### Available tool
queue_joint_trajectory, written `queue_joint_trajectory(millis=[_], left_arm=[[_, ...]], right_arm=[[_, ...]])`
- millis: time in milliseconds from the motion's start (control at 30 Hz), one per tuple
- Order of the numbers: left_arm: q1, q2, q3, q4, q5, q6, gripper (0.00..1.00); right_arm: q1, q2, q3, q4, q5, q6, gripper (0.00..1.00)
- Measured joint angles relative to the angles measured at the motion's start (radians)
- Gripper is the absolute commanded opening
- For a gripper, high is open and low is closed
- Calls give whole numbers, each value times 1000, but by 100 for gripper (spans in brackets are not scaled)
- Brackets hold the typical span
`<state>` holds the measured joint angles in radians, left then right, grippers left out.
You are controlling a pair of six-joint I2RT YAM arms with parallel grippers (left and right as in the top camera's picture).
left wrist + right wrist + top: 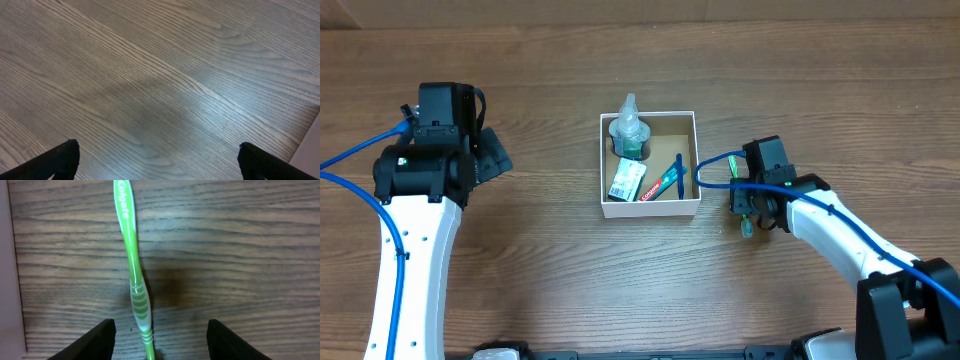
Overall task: Pack container
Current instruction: 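Move the right gripper to the green toothbrush and grasp it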
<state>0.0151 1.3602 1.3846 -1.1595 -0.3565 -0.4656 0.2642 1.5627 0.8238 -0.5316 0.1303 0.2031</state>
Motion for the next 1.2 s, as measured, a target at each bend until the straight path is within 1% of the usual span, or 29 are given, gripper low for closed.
queue_joint_trajectory(millis=[133,267,300,367,400,533,600,667,833,933,1033,1067,1133,1200], left_arm=[[0,0,0,0,0,0,100],[0,0,0,0,0,0,100],[0,0,0,0,0,0,100],[0,0,0,0,0,0,100],[0,0,0,0,0,0,100],[0,0,0,0,0,0,100],[0,0,0,0,0,0,100],[0,0,0,0,0,0,100],[0,0,0,0,0,0,100],[0,0,0,0,0,0,100],[0,0,0,0,0,0,100],[0,0,0,0,0,0,100],[0,0,0,0,0,0,100],[0,0,0,0,0,0,100]], right_arm=[[0,10,-22,64,-14,-16,61],[0,64,-23,109,-31,-21,60],[0,89,-24,123,-36,-21,56],[1,105,-23,142,-29,-22,40],[0,105,-23,142,-29,-19,34],[-3,106,-22,135,-21,-22,21],[-3,106,-21,130,-18,-12,9],[-3,105,-16,113,-21,-6,4],[-3,84,13,12,-37,3,4],[-3,53,77,-81,-38,3,4],[-3,20,201,-223,-37,8,4],[-2,-21,315,-290,-37,16,4],[6,-43,420,-399,-46,29,4],[29,-69,507,-415,-64,46,4]])
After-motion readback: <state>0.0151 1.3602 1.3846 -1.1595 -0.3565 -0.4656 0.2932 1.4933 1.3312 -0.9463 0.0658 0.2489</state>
